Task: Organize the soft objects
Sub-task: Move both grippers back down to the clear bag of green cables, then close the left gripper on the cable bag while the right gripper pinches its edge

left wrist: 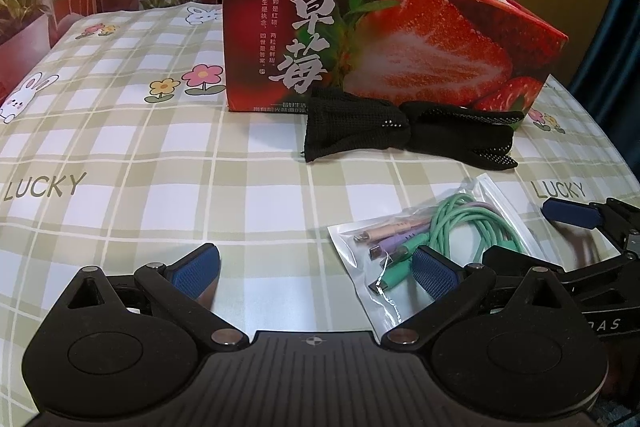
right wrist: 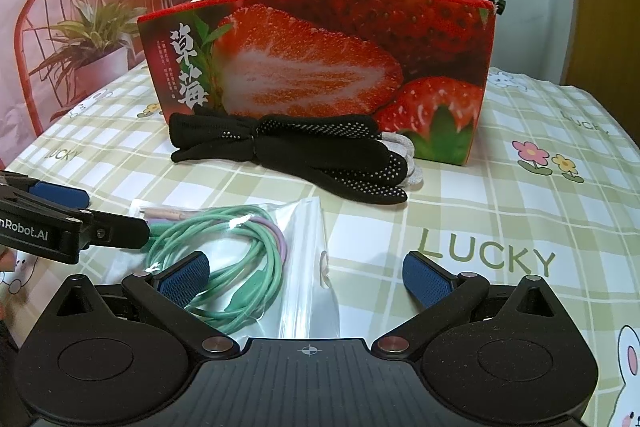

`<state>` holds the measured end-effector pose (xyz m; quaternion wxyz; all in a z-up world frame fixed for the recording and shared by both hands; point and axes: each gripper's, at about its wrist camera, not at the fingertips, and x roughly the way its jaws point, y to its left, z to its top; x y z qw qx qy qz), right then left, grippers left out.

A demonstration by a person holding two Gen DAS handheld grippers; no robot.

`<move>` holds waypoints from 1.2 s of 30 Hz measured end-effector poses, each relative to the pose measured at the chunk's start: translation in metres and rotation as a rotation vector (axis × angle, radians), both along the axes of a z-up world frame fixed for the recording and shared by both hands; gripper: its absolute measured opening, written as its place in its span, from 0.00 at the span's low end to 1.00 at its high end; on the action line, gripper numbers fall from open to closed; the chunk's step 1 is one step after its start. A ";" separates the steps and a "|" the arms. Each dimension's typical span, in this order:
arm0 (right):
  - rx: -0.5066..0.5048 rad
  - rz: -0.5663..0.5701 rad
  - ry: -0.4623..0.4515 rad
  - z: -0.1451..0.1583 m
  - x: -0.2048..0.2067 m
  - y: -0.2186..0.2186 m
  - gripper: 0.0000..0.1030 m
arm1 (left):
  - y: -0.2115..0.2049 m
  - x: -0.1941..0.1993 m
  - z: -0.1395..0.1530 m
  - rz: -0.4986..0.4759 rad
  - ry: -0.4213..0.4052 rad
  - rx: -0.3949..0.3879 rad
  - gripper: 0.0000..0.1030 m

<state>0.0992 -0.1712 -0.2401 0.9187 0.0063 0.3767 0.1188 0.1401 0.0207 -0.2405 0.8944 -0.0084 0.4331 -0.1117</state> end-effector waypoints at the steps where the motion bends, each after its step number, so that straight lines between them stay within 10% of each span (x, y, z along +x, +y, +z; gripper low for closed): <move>1: 0.000 0.000 0.000 0.000 0.000 0.000 1.00 | -0.001 0.000 0.000 -0.004 0.004 0.003 1.00; 16: -0.065 0.127 0.030 0.016 -0.011 0.012 0.86 | 0.007 0.001 0.041 -0.087 0.067 -0.095 0.84; 22: -0.085 0.202 0.050 0.014 -0.016 0.023 0.82 | 0.009 -0.007 0.016 -0.053 0.162 -0.184 0.59; 36: -0.091 0.226 0.042 0.005 -0.008 0.032 0.94 | -0.008 0.012 0.009 -0.122 0.151 -0.225 0.57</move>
